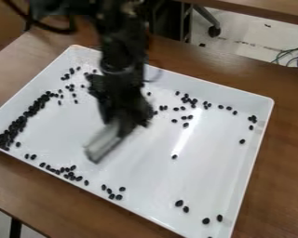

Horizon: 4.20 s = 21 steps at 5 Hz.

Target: Sweep into pile

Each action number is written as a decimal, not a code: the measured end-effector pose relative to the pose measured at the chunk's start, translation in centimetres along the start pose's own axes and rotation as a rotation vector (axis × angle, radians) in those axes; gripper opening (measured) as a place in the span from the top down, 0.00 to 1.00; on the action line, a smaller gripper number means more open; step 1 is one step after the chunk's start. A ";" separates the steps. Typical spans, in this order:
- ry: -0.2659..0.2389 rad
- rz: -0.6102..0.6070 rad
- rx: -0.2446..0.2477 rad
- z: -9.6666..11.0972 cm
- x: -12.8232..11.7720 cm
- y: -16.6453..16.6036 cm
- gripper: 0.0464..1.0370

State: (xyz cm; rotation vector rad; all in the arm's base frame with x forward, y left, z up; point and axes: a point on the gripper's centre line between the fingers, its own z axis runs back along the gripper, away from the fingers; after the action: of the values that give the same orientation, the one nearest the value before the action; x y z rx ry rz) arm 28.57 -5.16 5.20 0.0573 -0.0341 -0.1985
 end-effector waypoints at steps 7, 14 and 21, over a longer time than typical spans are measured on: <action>0.118 -0.058 -0.166 -4.3 7.6 -11.6 0.70; 0.094 0.356 -0.011 -6.1 -2.4 17.2 0.70; 0.017 0.002 0.045 1.1 0.0 1.9 0.70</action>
State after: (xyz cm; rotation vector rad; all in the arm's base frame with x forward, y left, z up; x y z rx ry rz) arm 28.95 -3.34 6.36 0.1034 -0.0219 -0.1951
